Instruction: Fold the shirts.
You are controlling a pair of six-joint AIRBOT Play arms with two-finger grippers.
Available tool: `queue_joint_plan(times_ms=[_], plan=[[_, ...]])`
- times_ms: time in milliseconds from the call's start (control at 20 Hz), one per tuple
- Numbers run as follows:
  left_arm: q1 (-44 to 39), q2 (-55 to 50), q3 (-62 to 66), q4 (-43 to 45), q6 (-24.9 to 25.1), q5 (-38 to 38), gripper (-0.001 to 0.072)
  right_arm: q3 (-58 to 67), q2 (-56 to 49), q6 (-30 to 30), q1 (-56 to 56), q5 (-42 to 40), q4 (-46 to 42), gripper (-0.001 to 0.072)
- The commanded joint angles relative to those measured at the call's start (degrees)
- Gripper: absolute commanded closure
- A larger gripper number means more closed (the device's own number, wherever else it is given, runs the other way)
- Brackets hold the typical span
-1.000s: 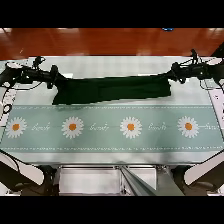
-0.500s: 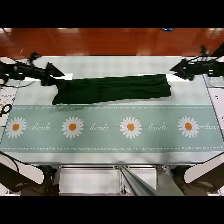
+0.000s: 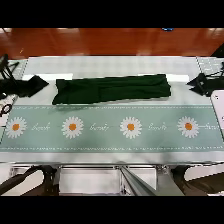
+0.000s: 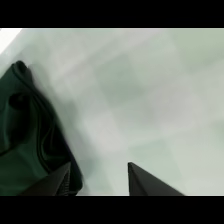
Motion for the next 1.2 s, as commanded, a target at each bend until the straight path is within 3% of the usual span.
queue_joint_plan(times_ms=[0, 200, 450, 500, 550, 600, 650, 700, 750, 800, 950, 1150], plan=[[-5.8, 6.1, -8.6, 0.9, 0.3, 4.3, 0.0202, -2.3, -3.4, -1.6, 3.4, -2.4, 5.5, 0.0293], [-10.2, 6.1, -8.5, 0.9, 0.3, 4.5, 0.0202, 2.0, -8.3, -1.7, 7.4, -1.5, 10.8, 0.0293], [-10.4, 6.1, -8.5, 0.1, 0.1, 4.5, 0.0202, 6.0, -12.8, 0.0, 13.3, -0.1, 11.3, 0.0298], [-10.4, 6.1, -8.5, -0.6, 0.2, 4.6, 0.0202, 6.3, -12.8, 0.0, 14.5, -0.8, 11.3, 0.0391], [-10.4, 6.1, -8.5, -1.2, 0.2, 4.6, 0.0202, 7.1, -12.7, -0.1, 15.4, -0.7, 11.3, 0.0577], [-10.4, 6.1, -8.4, -1.5, 0.2, 4.6, 0.0203, 8.6, -12.7, -0.6, 16.0, -0.2, 11.3, 0.0691], [-10.4, 6.1, -8.3, -1.7, 0.1, 4.6, 0.0204, 10.2, -12.6, -0.7, 16.2, 1.3, 10.9, 0.0690], [-10.4, 6.1, -8.0, -2.2, 0.1, 4.4, 0.0239, 11.6, -11.8, -0.7, 16.1, 3.3, 10.6, 0.0690], [-10.4, 6.1, -7.8, -2.8, 0.2, 4.4, 0.0503, 11.8, -10.2, -0.6, 15.7, 4.5, 9.5, 0.0691], [-10.5, 6.1, -7.6, -4.5, 1.1, 4.4, 0.0682, 11.7, -7.6, -0.2, 15.3, 6.0, 6.3, 0.0691], [-14.5, 4.3, -5.7, -12.8, 7.2, 4.5, 0.0688, 8.1, 3.9, 0.9, 15.1, 8.4, -3.0, 0.0691], [-25.5, -8.8, 8.1, -12.8, 7.3, 6.3, 0.0688, -3.7, 23.1, 0.9, 15.1, 8.8, -5.4, 0.0691]])
